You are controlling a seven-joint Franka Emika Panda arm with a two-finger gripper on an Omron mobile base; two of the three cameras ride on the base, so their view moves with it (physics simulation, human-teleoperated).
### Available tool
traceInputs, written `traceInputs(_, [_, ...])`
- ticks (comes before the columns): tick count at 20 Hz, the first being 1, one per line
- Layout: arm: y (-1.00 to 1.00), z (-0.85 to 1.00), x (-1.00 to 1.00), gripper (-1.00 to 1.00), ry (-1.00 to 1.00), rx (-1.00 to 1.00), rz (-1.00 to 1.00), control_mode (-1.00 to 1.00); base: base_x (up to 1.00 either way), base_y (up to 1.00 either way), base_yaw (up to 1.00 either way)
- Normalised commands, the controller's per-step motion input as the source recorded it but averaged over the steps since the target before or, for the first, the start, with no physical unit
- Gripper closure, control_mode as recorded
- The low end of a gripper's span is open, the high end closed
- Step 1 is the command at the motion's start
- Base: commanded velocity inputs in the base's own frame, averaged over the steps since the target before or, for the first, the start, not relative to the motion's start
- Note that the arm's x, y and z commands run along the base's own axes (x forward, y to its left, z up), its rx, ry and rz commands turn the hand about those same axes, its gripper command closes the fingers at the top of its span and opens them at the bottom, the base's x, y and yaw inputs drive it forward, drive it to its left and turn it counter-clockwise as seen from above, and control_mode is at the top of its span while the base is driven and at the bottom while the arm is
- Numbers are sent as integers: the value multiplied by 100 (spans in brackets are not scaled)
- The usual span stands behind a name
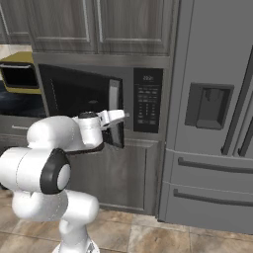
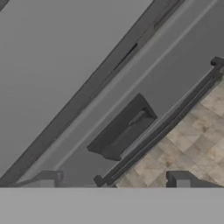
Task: Pick the mug from the counter and place it inside the microwave. Then close the microwave.
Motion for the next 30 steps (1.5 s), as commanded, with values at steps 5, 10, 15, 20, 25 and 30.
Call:
traceInputs(5, [0, -4, 59, -100, -8, 0, -12, -100, 0, 0, 0])
traceInputs(10, [-1, -2, 38, -100, -9, 0, -2, -100, 0, 0, 0])
traceInputs(15, [-4, -1, 29, -100, -9, 0, 0, -100, 0, 0, 0])
traceInputs(20, [-20, 0, 22, -100, -2, 0, 2, -100, 0, 0, 0])
traceInputs(25, [-29, 0, 18, -100, 0, 0, 10, -100, 0, 0, 0])
traceInputs(30, [-25, 0, 14, -100, 0, 0, 9, -100, 0, 0, 0])
